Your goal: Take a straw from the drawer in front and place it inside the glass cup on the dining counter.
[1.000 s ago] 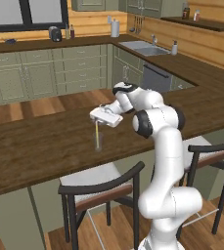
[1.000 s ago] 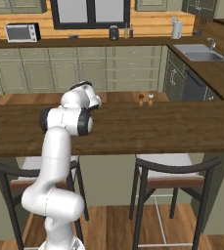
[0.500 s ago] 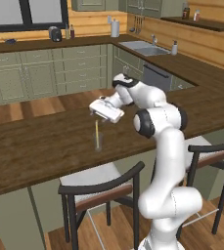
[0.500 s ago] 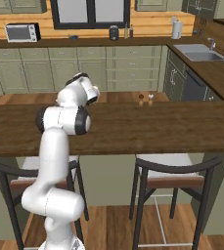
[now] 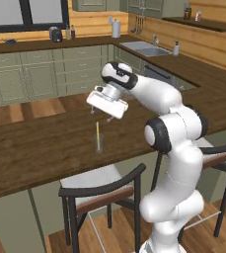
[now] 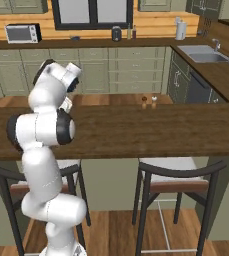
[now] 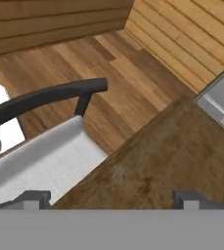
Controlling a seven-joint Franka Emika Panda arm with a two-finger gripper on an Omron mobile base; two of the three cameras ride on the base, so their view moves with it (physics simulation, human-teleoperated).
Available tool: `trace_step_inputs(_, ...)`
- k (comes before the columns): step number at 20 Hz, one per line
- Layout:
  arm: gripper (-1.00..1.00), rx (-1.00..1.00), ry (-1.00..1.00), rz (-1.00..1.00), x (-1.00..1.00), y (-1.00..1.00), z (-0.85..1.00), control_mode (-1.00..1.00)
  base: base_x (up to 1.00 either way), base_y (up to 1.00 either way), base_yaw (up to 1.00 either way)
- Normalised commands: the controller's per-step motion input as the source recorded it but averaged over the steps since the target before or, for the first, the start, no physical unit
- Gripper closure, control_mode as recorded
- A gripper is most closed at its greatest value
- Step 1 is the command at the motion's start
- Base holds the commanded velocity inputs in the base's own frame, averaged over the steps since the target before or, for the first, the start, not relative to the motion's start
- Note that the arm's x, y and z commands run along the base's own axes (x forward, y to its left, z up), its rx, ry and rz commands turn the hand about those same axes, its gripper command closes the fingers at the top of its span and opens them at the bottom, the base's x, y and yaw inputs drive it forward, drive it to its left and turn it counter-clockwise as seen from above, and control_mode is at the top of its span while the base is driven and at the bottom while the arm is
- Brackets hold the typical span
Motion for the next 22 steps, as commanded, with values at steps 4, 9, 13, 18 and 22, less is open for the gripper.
trace_step_inputs(4, -1.00, -0.37, -0.90, 0.02, -1.00, 0.26, 0.23, -1.00, 0.00, 0.00, 0.00)
trace_step_inputs(9, -1.00, -0.24, -0.57, 0.08, -1.00, 0.10, 0.40, -1.00, 0.00, 0.00, 0.00)
trace_step_inputs(13, -1.00, -0.16, -0.29, 0.12, -1.00, 0.00, 0.36, -1.00, 0.00, 0.00, 0.00)
trace_step_inputs(18, -1.00, -0.21, -0.13, 0.11, -1.00, 0.00, 0.13, -1.00, 0.00, 0.00, 0.00)
trace_step_inputs(22, -1.00, -0.15, -0.05, 0.06, -1.00, -0.09, 0.00, -1.00, 0.00, 0.00, 0.00)
